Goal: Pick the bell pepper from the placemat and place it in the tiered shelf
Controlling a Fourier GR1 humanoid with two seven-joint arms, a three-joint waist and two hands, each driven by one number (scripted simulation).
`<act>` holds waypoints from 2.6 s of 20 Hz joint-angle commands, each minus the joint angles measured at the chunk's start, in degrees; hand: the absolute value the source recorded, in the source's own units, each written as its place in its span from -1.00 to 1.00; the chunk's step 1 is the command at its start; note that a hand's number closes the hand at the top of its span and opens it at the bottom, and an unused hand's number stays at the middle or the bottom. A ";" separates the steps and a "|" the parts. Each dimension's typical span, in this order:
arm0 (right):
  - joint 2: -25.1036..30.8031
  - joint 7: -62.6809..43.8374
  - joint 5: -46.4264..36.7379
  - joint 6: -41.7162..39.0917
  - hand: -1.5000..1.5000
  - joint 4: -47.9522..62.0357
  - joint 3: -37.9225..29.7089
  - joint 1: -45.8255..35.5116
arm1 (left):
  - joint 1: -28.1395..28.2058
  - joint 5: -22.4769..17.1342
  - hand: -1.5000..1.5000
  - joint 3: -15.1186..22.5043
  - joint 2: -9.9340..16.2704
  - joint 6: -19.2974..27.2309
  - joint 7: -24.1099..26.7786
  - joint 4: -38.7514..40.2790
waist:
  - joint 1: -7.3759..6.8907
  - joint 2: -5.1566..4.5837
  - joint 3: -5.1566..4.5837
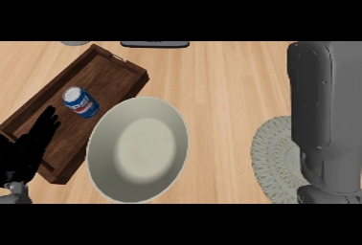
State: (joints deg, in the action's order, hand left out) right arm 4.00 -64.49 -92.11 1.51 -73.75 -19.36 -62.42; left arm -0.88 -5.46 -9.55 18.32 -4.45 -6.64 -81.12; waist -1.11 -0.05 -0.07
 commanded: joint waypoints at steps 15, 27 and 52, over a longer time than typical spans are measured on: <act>10.99 -5.04 -9.48 -9.20 1.00 15.50 -8.22 -15.26 | 1.38 0.97 0.00 0.59 -1.70 -0.53 1.10 0.06 | 0.12 -0.08 0.04; 20.51 -0.55 -10.82 -3.71 1.00 26.85 -12.22 -12.22 | -2.35 0.95 0.00 -1.67 -0.29 -0.78 1.02 2.82 | 0.15 -0.35 0.05; 30.44 7.44 0.29 12.18 -1.00 30.33 -18.35 -1.73 | 0.63 3.26 0.00 -1.30 -2.13 -0.67 1.22 0.51 | 0.64 -0.07 0.06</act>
State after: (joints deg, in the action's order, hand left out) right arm 32.97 -57.18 -93.96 11.22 -42.09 -37.60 -63.46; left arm -0.58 -3.35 -10.86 16.36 -5.06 -7.68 -82.66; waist -0.74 -0.19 0.04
